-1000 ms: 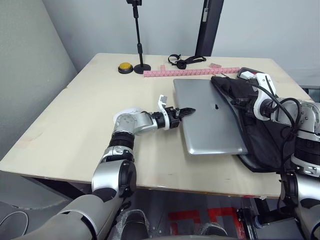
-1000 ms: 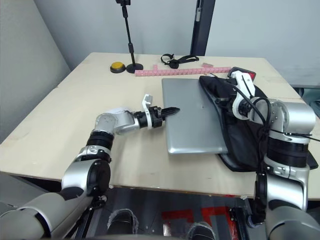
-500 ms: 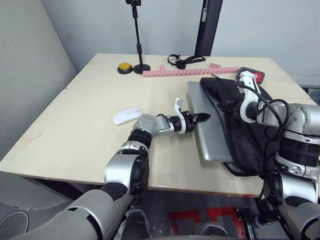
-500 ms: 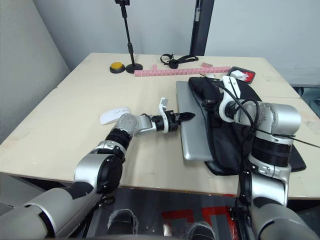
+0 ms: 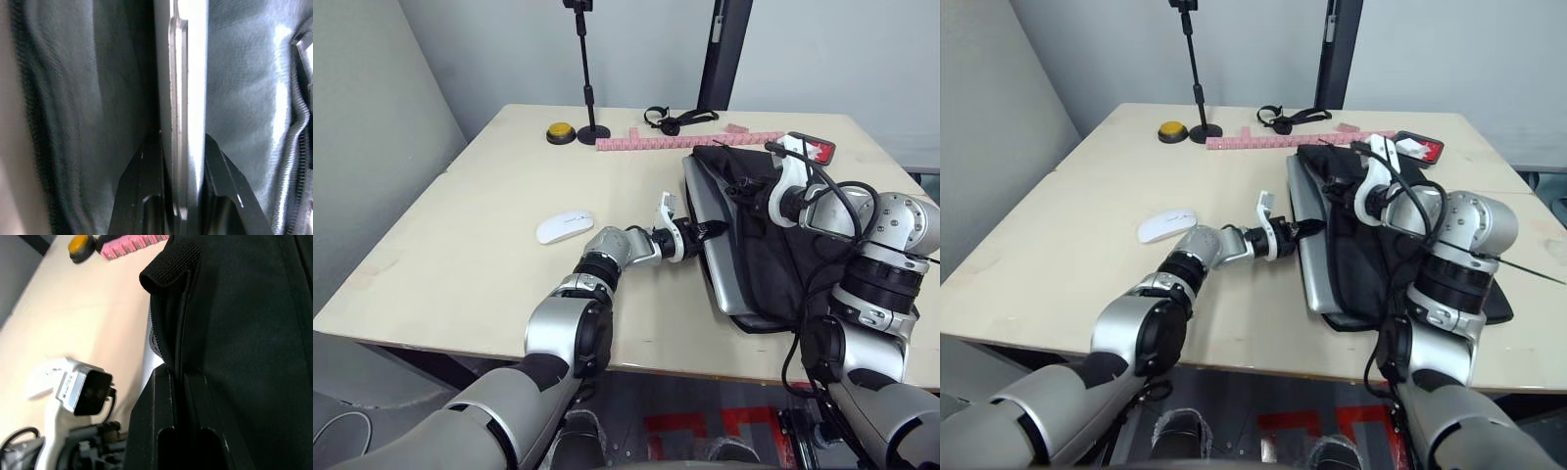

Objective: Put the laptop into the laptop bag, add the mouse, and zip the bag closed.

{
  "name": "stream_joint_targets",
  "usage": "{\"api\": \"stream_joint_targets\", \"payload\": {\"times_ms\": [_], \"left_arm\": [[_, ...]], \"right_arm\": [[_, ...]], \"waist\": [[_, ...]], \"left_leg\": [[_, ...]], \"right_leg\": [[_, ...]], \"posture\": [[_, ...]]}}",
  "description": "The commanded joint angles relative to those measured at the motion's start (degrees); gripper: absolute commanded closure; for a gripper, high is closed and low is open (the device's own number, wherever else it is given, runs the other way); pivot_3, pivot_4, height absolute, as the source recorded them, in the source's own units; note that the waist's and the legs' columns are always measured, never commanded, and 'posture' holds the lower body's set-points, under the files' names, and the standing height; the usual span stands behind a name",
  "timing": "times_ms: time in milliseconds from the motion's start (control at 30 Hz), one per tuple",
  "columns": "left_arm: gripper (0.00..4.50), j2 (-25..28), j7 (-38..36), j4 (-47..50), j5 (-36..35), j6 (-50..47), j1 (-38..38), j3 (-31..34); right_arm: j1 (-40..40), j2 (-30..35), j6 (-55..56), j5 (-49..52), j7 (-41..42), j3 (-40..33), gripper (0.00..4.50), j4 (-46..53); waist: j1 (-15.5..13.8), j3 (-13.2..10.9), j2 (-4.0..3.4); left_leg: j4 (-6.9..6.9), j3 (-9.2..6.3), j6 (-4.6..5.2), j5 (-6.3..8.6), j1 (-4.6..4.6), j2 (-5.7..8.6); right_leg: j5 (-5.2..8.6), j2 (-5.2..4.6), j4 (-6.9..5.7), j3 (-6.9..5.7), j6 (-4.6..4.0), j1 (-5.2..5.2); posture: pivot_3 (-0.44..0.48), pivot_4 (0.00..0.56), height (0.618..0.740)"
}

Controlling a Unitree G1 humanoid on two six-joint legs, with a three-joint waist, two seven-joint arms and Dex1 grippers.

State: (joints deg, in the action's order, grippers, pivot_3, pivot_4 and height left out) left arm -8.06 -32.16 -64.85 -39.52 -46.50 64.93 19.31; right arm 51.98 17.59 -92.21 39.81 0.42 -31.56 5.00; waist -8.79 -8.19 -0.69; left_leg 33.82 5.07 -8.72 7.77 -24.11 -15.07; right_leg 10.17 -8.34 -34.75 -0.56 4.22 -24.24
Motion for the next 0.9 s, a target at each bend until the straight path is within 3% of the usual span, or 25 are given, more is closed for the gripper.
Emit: {"api": "stream_joint_targets", "payload": {"times_ms": [33, 500, 900], "left_arm": [[4.26, -4.46, -1.81, 0.11, 0.19, 2.48, 4.27, 0.76], [4.26, -6.35, 0.3, -4.8, -2.14, 1.96, 6.33, 7.49], [4.26, -10.3, 3.1, -5.18, 3.71, 10.72, 5.91, 3.04]], "right_arm": [[3.05, 0.83, -0.29, 7.74, -3.81, -0.72, 4.47, 0.3], [1.76, 3.07, -0.29, 24.06, -16.06, 0.56, 4.47, -3.98], [2.54, 4.5, -0.29, 30.36, -22.75, 0.23, 4.47, -6.65]], "waist": [[0.06, 0.0, 0.0], [-0.06, 0.0, -0.01], [-0.05, 0.0, -0.01]], "left_leg": [[0.0, 0.01, 0.0, 0.0, 0.0, 0.0], [0.0, 0.01, -0.02, 0.0, -0.01, 0.0], [0.01, 0.01, -0.06, -0.03, -0.02, 0.0]], "right_leg": [[0.0, 0.0, 0.01, 0.0, 0.0, -0.01], [-0.06, 0.0, 0.01, 0.01, 0.16, -0.01], [-0.19, -0.01, 0.04, 0.02, 0.42, 0.0]], "posture": [[0.0, 0.15, 0.74], [0.0, 0.15, 0.74], [0.0, 0.15, 0.74]]}}
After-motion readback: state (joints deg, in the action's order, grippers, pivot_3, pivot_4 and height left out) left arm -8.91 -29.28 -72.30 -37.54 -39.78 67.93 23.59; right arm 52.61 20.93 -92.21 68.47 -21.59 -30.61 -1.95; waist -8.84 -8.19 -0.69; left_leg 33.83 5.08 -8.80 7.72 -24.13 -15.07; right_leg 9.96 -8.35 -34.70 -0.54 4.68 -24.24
